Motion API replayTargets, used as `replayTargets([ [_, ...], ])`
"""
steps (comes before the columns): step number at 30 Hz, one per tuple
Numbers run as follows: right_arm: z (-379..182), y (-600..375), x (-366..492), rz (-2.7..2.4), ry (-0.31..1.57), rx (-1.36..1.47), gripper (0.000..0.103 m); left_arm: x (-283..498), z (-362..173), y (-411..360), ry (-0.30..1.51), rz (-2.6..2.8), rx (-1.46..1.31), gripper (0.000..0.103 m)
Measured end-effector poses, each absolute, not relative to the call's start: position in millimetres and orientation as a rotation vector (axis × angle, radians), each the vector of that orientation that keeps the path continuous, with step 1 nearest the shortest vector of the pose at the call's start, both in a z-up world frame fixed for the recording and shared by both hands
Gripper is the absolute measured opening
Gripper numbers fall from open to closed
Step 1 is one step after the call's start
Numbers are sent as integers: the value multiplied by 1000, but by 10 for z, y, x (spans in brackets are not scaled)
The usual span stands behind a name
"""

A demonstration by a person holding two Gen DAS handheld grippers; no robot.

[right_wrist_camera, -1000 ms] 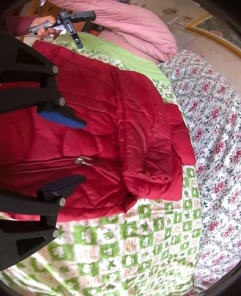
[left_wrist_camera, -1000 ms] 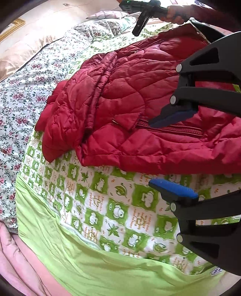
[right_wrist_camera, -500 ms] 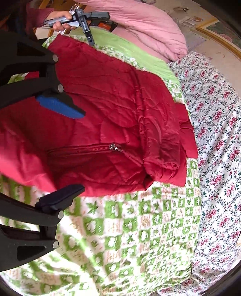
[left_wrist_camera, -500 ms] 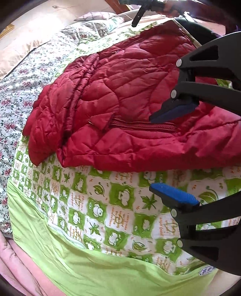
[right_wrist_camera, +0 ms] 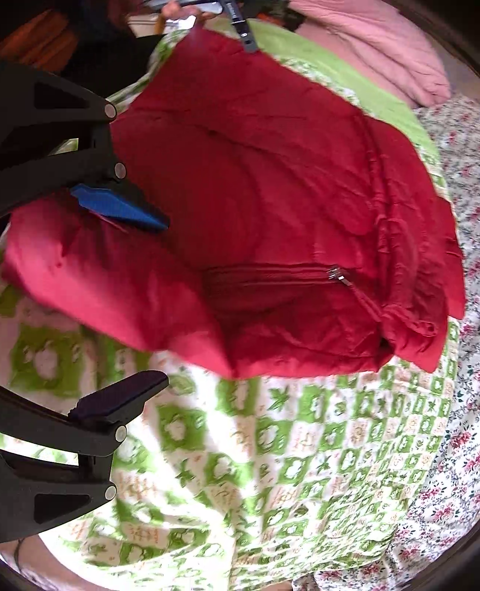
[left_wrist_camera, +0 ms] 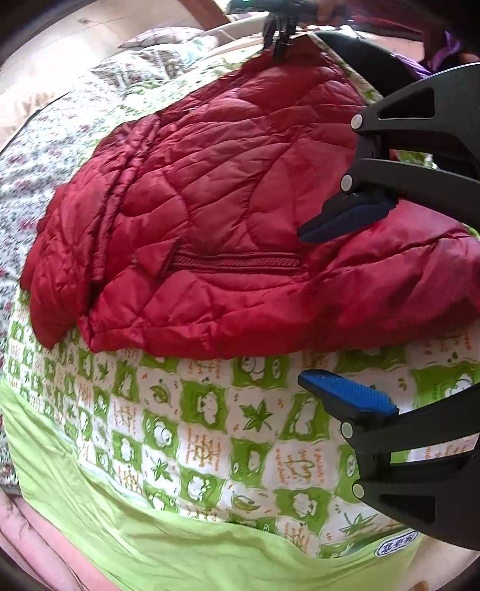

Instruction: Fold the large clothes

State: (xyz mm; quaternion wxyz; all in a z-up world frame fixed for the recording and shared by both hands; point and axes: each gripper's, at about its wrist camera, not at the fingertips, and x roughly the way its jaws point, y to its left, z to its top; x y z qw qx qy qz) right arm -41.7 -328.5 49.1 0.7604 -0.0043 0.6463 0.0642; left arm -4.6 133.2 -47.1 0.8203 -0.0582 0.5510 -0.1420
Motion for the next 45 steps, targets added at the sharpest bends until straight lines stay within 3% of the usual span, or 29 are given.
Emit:
replayTargets([
  [2,504,-3356,-465,161,1430,-4,56,-60,-504,1299,1196,-324,-104,70],
  [4,503,-3373,-497,197,1446,27,42,-68,-540,1260,1225,-343,-76,70],
  [5,505,-3381,-505,212,1450,38,40,-73,-554,1246,1238,-353,-63,70],
  [23,243,-3301,-527,275,1509,147,46,-208,-715,1022,1285,-487,-14,70],
  [31,216,-3487,-619,289,1514,267,53,-232,-706,1054,1277,-512,-70,47],
  [33,230,-3491,-621,300,1506,273,46,-237,-687,1054,1267,-518,-83,33],
  [36,333,-3432,-646,334,1461,274,30,-283,-612,1139,1237,-538,-105,21],
  [45,725,-3390,-688,412,1260,345,22,-344,-298,1236,1133,-565,-212,16],
])
